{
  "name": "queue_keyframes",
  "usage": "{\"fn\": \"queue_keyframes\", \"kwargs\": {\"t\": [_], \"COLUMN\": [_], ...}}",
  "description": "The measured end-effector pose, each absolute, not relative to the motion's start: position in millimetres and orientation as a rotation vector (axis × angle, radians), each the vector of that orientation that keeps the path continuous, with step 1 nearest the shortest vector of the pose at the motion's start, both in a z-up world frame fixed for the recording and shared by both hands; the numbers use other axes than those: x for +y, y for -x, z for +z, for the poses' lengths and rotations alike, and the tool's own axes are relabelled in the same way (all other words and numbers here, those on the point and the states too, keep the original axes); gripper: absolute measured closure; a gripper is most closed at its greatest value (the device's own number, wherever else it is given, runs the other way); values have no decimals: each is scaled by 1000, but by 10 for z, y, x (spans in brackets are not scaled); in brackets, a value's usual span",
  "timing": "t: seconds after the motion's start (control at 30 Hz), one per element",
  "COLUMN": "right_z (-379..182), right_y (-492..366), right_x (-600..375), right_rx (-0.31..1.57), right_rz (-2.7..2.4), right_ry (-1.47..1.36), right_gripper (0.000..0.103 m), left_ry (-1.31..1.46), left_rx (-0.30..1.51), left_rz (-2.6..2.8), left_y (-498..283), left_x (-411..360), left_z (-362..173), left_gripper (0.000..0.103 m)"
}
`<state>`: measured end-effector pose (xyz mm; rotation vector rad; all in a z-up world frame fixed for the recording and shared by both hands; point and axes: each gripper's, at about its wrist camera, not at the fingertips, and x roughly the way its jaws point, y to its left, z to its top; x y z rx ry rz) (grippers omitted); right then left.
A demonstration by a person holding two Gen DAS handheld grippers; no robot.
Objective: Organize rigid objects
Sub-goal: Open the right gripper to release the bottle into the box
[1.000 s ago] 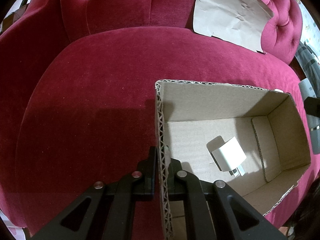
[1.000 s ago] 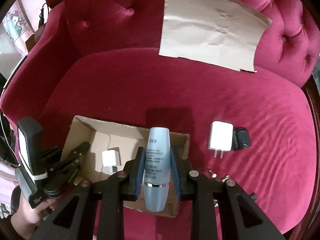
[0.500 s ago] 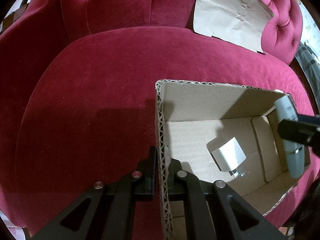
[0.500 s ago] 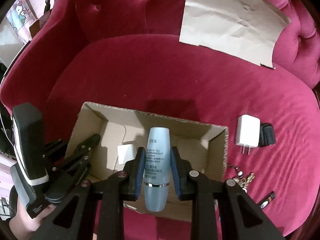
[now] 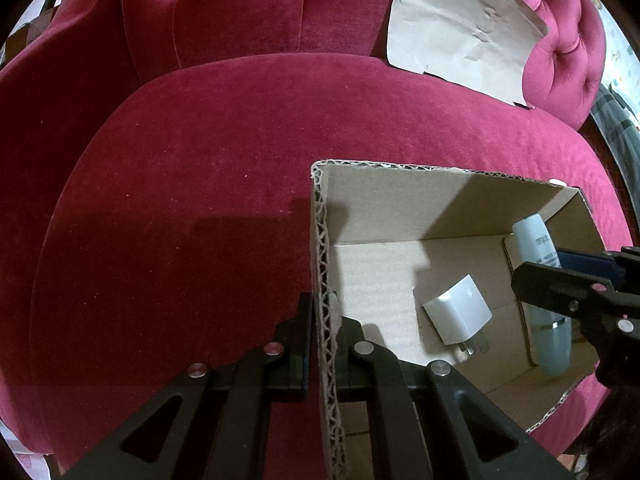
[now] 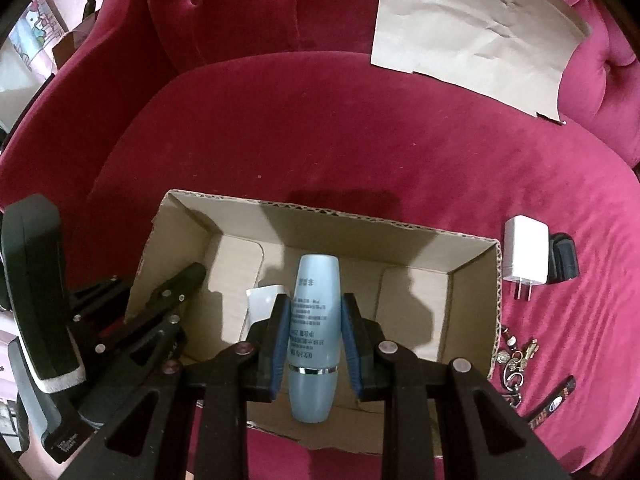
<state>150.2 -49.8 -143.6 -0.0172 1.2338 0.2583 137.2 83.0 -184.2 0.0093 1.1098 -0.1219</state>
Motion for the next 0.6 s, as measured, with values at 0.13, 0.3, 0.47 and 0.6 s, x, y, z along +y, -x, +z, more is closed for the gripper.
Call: {"fn": "queue_keyframes", "kwargs": {"t": [0.13,0.3,0.47,0.6], "right_z": [-1453,-1354,-1334,-1337], "right_y": [-1538,-1527,-1518,-1525], "right_x": [-484,-521,-524,-528], "right_rx": [1244,1195,1186,1181], "right_rz": [261,222,206,191], "right_ry": [17,23,39,48], "right_gripper": [51,13,0,0], "left_ry": [-10,-10,-10,-10], "left_rx": [1110,1109,1109,1108], "left_rz": [-122,-121,-121,-121], "left_y": [-1372,-1369,-1367,-1364], "left_x": [826,821,821,823], "left_z": [-1842,-1843,-1844,-1844], "left_gripper": [97,97,97,97]}}
